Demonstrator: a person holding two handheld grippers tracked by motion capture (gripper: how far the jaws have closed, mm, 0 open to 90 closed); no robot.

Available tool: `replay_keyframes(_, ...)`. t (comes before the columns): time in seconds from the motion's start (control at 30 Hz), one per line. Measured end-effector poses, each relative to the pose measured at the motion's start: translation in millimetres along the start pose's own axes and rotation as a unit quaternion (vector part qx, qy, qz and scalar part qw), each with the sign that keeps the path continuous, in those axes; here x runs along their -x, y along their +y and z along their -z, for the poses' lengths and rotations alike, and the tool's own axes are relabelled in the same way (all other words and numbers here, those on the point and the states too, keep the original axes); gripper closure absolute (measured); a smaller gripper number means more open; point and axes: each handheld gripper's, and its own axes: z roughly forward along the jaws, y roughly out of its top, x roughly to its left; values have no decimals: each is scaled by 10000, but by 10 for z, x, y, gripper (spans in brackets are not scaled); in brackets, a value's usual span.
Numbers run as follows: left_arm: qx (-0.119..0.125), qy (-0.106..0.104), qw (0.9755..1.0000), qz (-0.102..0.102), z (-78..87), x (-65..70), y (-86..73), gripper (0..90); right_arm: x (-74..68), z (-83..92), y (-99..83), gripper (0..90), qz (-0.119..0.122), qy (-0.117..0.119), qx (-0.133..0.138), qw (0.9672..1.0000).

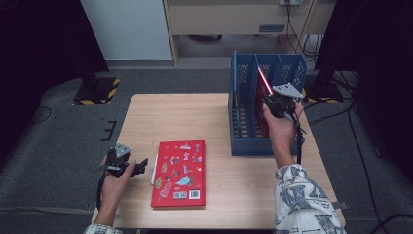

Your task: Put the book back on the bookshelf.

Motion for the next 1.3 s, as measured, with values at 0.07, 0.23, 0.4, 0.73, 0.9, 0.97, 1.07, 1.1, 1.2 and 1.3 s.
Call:
replay_keyframes(0.07,-9,-2,10000,-9,-3,3,0,41,7,1,-15,635,32,16,-35,10000)
replay_keyframes(0.23,-26,-9,10000,-46,-7,12,3,41,17,-35,-35,697,54,-2,-101,9999)
replay_keyframes(0.4,-38,-13,10000,-50,-14,14,0,45,-21,-50,-19,789,96,-81,-117,9999)
replay_keyframes(0.73,-25,-26,10000,-53,-14,12,1,46,-100,-145,-23,799,157,-463,152,9987)
replay_keyframes(0.9,-28,-33,10000,-71,-21,18,3,46,-91,-216,-31,798,11,-510,219,9985)
replay_keyframes(0.97,-26,-34,10000,-79,-19,18,7,46,-106,-234,-33,796,-12,-534,222,9983)
replay_keyframes(1.07,-28,-33,10000,-82,-19,19,6,46,-139,-238,-36,792,-42,-555,201,9983)
replay_keyframes(1.1,-28,-32,10000,-80,-18,20,6,46,-151,-239,-37,790,-28,-559,197,9982)
replay_keyframes(1.2,-24,-31,10000,-79,-16,20,7,46,-175,-239,-40,781,-38,-529,207,9984)
replay_keyframes(1.3,-41,-28,10000,-76,-23,19,5,46,-198,-241,-41,741,-15,-463,226,9987)
